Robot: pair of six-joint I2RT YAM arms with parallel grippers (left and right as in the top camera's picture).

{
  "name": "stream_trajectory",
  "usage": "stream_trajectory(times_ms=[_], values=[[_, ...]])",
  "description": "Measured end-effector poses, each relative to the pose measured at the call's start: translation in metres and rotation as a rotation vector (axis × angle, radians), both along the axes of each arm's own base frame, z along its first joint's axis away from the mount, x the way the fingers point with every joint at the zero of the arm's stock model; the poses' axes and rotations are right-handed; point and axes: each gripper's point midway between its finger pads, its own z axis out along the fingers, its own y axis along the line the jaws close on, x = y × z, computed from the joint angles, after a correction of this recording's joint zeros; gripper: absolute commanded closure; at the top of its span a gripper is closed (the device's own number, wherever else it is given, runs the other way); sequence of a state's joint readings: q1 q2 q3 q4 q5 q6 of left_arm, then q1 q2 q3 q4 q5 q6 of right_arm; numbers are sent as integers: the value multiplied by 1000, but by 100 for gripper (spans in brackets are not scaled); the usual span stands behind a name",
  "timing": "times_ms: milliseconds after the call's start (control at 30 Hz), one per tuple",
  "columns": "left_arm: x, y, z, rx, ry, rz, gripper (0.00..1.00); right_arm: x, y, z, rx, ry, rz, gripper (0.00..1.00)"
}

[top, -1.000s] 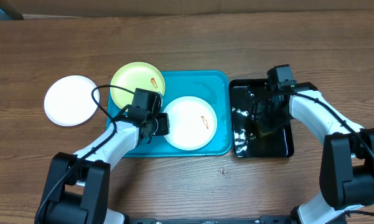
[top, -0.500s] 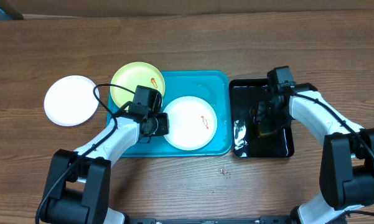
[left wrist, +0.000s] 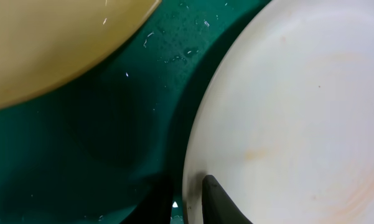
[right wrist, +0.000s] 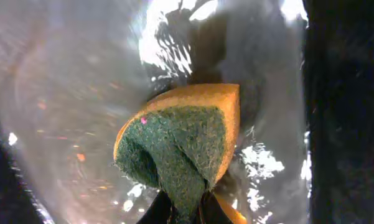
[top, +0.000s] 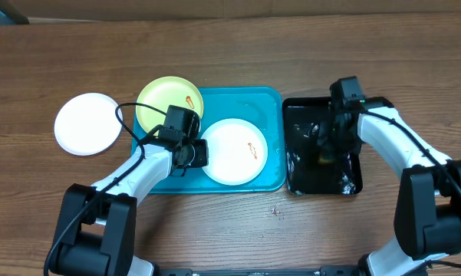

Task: Clean dirty plates on tray and stack at the side
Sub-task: 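Lift the sponge with the right gripper out of the black tray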

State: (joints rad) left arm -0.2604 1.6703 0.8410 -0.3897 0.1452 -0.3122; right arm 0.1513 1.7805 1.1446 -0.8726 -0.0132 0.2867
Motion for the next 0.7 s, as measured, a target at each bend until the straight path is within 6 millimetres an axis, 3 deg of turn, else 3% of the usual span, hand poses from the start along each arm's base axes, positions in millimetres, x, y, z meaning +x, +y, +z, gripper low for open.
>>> stream_trajectory(times_ms=[333, 700], values=[[-2, 0, 0, 3, 10, 0, 96, -1, -8, 10, -174, -38, 48, 96], [-8, 6, 5, 34, 64, 23, 95, 13, 1, 28, -236, -95, 87, 96]])
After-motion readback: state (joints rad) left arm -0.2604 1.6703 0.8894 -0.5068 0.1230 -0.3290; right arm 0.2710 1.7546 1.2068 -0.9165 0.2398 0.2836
